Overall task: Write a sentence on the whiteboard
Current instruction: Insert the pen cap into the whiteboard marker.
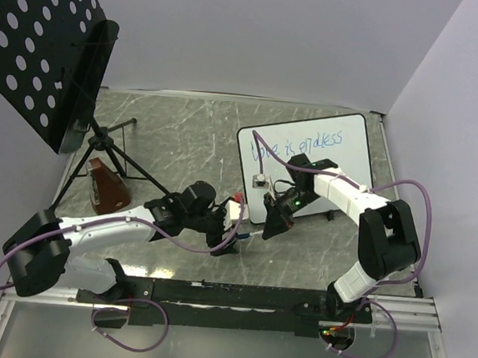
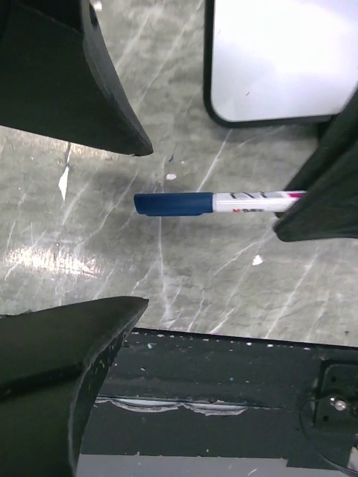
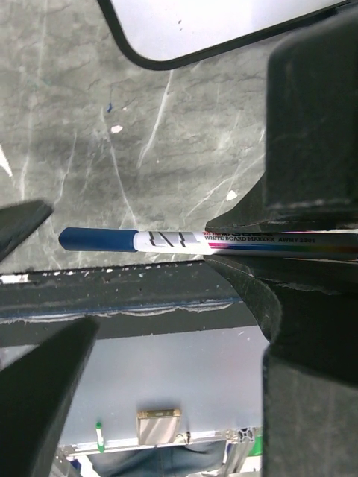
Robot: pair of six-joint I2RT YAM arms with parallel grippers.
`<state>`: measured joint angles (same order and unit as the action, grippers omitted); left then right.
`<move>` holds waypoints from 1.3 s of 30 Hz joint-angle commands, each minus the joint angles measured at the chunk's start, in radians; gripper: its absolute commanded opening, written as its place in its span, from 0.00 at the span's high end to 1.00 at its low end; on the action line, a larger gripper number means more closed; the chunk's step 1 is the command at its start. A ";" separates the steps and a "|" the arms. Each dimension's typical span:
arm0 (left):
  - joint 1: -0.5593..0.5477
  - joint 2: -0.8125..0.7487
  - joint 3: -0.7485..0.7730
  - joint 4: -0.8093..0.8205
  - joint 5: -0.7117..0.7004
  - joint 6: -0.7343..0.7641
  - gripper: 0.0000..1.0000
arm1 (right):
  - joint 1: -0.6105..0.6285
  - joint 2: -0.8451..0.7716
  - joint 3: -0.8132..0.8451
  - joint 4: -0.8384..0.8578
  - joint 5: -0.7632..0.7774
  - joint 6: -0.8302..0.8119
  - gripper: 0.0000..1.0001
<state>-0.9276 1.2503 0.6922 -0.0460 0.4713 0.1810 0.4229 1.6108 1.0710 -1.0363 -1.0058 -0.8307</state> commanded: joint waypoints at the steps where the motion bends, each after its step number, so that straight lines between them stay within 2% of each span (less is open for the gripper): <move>1: 0.013 0.043 0.046 0.038 0.073 0.000 0.23 | -0.003 -0.063 -0.006 -0.034 -0.076 -0.079 1.00; 9: 0.045 0.072 0.064 0.080 0.072 -0.014 0.28 | -0.003 -0.068 -0.002 -0.076 -0.103 -0.125 1.00; 13: 0.059 0.100 0.090 0.069 0.113 -0.020 0.41 | -0.003 -0.068 0.000 -0.080 -0.109 -0.134 1.00; 20: 0.061 0.158 0.125 0.049 0.193 -0.022 0.54 | -0.001 -0.066 0.003 -0.079 -0.113 -0.128 1.00; 21: 0.059 0.166 0.133 0.049 0.211 -0.021 0.57 | -0.003 -0.066 0.001 -0.079 -0.114 -0.130 1.00; 24: 0.061 0.187 0.150 0.011 0.242 -0.023 0.76 | -0.001 -0.065 0.004 -0.079 -0.117 -0.125 1.00; 25: 0.061 0.193 0.155 0.012 0.251 -0.026 0.93 | 0.000 -0.065 0.004 -0.079 -0.117 -0.122 1.00; 26: 0.061 0.205 0.159 0.024 0.256 -0.049 0.99 | 0.001 -0.063 0.006 -0.076 -0.119 -0.122 1.00; 28: 0.059 0.219 0.174 0.055 0.285 -0.083 0.99 | 0.002 -0.063 0.006 -0.077 -0.125 -0.119 1.00; 32: 0.061 0.242 0.193 0.219 0.303 -0.211 0.99 | 0.023 -0.058 0.010 -0.079 -0.131 -0.108 1.00; 39: 0.061 0.273 0.240 0.414 0.300 -0.324 0.99 | 0.050 -0.052 0.010 -0.059 -0.136 -0.071 1.00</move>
<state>-0.8646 1.5173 0.8207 0.0151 0.7567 -0.0467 0.4213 1.5852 1.0710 -1.1244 -1.0080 -0.9062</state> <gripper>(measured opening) 0.073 0.187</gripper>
